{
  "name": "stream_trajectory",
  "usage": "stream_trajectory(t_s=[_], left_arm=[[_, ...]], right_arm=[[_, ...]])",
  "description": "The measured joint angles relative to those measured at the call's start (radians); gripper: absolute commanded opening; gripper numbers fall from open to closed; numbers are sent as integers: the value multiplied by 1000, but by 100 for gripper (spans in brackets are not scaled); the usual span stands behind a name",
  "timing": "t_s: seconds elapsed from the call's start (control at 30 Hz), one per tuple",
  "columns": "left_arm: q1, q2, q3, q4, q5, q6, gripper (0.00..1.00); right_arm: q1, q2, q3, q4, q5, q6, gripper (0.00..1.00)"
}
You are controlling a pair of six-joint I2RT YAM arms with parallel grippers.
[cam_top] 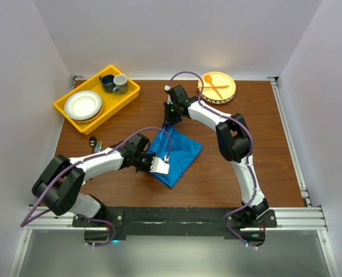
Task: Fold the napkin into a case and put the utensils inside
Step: Fold the lower triangle-folded napkin at the center of the board.
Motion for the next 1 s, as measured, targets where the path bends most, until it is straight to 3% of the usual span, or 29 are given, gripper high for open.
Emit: stream_trajectory(t_s=[0.43, 0.63, 0.7, 1.0], left_arm=[[0, -6, -6, 5, -1, -4, 0], [0, -8, -10, 9, -1, -7, 0], [0, -9, -11, 11, 0, -7, 0], [0, -10, -11, 11, 0, -7, 0]], right_arm=[[0, -51, -8, -45, -5, -29, 0], [0, -110, -19, -71, -4, -69, 34], [-1, -111, -19, -78, -3, -78, 41], [-5, -109, -11, -35, -3, -82, 41]])
